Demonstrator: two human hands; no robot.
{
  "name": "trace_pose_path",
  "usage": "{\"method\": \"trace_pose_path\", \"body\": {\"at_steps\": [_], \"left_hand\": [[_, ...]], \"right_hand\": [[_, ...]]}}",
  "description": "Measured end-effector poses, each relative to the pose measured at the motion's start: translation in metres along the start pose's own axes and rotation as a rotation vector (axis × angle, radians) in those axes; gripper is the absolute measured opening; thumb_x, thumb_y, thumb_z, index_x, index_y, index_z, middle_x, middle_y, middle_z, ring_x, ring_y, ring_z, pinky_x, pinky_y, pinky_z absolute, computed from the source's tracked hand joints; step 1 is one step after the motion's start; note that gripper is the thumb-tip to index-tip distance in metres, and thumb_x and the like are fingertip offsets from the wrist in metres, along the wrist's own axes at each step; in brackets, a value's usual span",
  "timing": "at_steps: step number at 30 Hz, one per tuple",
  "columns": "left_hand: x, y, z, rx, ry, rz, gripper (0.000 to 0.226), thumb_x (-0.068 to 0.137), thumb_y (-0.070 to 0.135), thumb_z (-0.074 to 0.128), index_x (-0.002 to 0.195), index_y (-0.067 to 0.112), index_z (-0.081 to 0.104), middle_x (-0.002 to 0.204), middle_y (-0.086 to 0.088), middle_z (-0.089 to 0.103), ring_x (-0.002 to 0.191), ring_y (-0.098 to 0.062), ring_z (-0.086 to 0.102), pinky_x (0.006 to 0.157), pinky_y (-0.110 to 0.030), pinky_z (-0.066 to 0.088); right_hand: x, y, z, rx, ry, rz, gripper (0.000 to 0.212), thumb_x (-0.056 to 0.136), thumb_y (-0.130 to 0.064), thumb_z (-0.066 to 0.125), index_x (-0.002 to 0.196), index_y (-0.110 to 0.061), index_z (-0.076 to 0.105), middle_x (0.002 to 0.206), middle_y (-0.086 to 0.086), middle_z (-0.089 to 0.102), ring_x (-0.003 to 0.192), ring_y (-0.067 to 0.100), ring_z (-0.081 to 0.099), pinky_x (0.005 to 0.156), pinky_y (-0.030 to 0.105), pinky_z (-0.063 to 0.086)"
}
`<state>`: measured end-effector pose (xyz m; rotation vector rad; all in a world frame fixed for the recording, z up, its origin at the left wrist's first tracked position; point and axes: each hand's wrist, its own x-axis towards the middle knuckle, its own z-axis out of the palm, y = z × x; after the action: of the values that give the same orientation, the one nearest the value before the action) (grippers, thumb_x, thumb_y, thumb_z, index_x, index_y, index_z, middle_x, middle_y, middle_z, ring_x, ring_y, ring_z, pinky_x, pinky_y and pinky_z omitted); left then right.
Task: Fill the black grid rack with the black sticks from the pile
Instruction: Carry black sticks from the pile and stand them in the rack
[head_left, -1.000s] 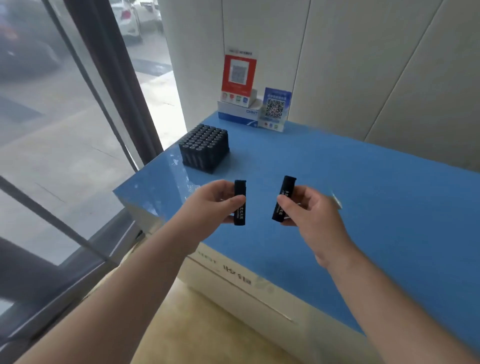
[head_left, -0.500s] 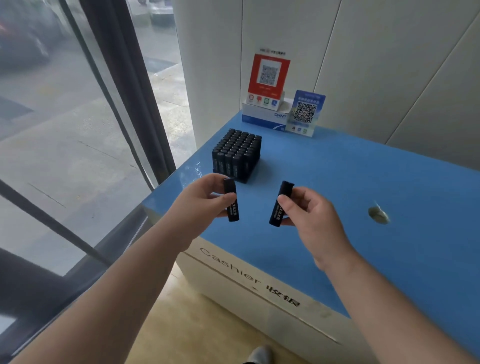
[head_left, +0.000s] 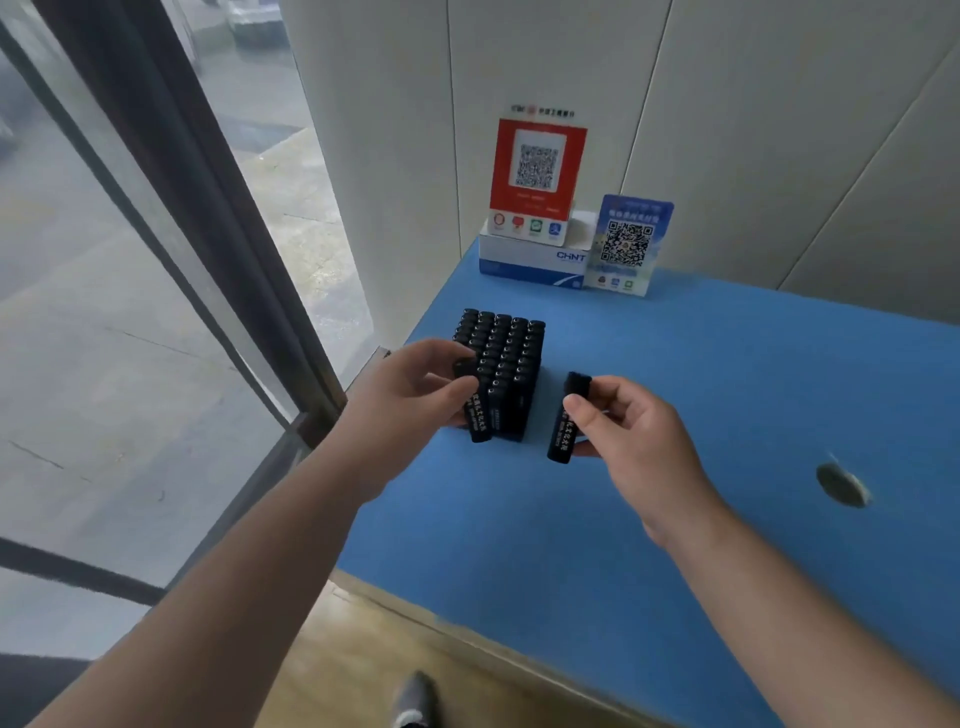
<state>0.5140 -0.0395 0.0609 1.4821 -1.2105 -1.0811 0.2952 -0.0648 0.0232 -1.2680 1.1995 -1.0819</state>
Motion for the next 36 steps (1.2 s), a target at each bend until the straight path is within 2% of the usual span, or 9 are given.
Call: {"method": "trace_pose_path", "body": {"at_steps": [2, 5, 9, 15, 19, 22, 27, 31, 36], "left_hand": [[0.021, 0.000, -0.003, 0.015, -0.068, 0.032, 0.017, 0.091, 0.016, 0.069, 0.102, 0.028, 0.070, 0.091, -0.002, 0.074, 0.086, -0.022, 0.073, 0.092, -0.046, 0.056], [0.050, 0.003, -0.004, -0.003, -0.195, 0.057, 0.017, 0.091, 0.012, 0.068, 0.095, 0.028, 0.072, 0.080, 0.007, 0.069, 0.082, -0.018, 0.072, 0.090, -0.038, 0.057], [0.077, 0.008, -0.001, 0.074, -0.353, 0.110, 0.011, 0.091, 0.017, 0.069, 0.096, 0.027, 0.072, 0.088, 0.008, 0.075, 0.084, -0.014, 0.074, 0.086, -0.027, 0.055], [0.102, -0.007, 0.011, 0.503, -0.449, 0.388, 0.014, 0.087, 0.019, 0.070, 0.099, 0.025, 0.073, 0.088, 0.017, 0.068, 0.083, 0.003, 0.064, 0.077, -0.005, 0.046], [0.110, -0.027, 0.020, 0.788, -0.439, 0.665, 0.013, 0.083, 0.019, 0.068, 0.094, 0.020, 0.075, 0.091, 0.005, 0.065, 0.089, -0.015, 0.058, 0.085, -0.022, 0.045], [0.110, -0.032, 0.024, 0.811, -0.406, 0.684, 0.010, 0.081, 0.019, 0.067, 0.087, 0.017, 0.074, 0.085, 0.003, 0.062, 0.086, -0.022, 0.057, 0.082, -0.031, 0.049], [0.111, -0.026, 0.022, 0.915, -0.429, 0.744, 0.014, 0.086, 0.021, 0.061, 0.086, 0.014, 0.073, 0.087, 0.000, 0.061, 0.085, -0.022, 0.052, 0.074, -0.022, 0.032], [0.106, -0.027, 0.023, 0.974, -0.454, 0.801, 0.017, 0.087, 0.024, 0.058, 0.083, 0.017, 0.073, 0.084, 0.002, 0.058, 0.083, -0.021, 0.048, 0.080, -0.034, 0.047], [0.106, -0.035, 0.023, 0.954, -0.404, 0.761, 0.016, 0.088, 0.024, 0.061, 0.087, 0.017, 0.074, 0.087, 0.002, 0.059, 0.087, -0.023, 0.049, 0.079, -0.037, 0.050]], "right_hand": [[0.007, 0.001, 0.007, -0.015, 0.058, 0.008, 0.007, 0.094, -0.017, 0.067, 0.095, -0.022, 0.072, 0.092, 0.003, 0.075, 0.090, 0.027, 0.070, 0.080, 0.037, 0.062], [0.013, 0.003, 0.018, -0.002, 0.170, 0.020, 0.007, 0.095, -0.018, 0.067, 0.096, -0.022, 0.072, 0.094, 0.003, 0.075, 0.092, 0.028, 0.070, 0.081, 0.038, 0.061], [0.012, 0.007, 0.030, -0.013, 0.283, 0.038, 0.006, 0.095, -0.018, 0.067, 0.095, -0.020, 0.072, 0.094, 0.004, 0.074, 0.092, 0.029, 0.069, 0.080, 0.038, 0.062], [-0.001, 0.013, 0.035, -0.011, 0.403, 0.067, 0.006, 0.095, -0.016, 0.066, 0.096, -0.019, 0.071, 0.094, 0.004, 0.075, 0.086, 0.019, 0.071, 0.075, 0.028, 0.060], [-0.009, 0.018, 0.036, -0.017, 0.455, 0.083, 0.004, 0.094, -0.014, 0.067, 0.097, -0.015, 0.070, 0.095, 0.008, 0.074, 0.082, 0.014, 0.068, 0.072, 0.026, 0.059], [-0.010, 0.023, 0.038, -0.011, 0.483, 0.094, 0.004, 0.094, -0.013, 0.067, 0.097, -0.015, 0.070, 0.095, 0.008, 0.074, 0.082, 0.013, 0.068, 0.071, 0.025, 0.059], [-0.011, 0.027, 0.043, -0.018, 0.488, 0.095, 0.007, 0.093, -0.014, 0.069, 0.095, -0.020, 0.071, 0.091, 0.002, 0.074, 0.083, 0.012, 0.069, 0.072, 0.029, 0.059], [-0.005, 0.026, 0.049, 0.014, 0.495, 0.100, 0.007, 0.093, -0.013, 0.069, 0.094, -0.020, 0.071, 0.087, -0.002, 0.073, 0.083, 0.015, 0.070, 0.076, 0.031, 0.061], [0.002, 0.027, 0.053, -0.036, 0.465, 0.076, 0.011, 0.090, -0.012, 0.072, 0.093, -0.022, 0.072, 0.094, 0.003, 0.075, 0.091, 0.022, 0.071, 0.086, 0.038, 0.060]]}}
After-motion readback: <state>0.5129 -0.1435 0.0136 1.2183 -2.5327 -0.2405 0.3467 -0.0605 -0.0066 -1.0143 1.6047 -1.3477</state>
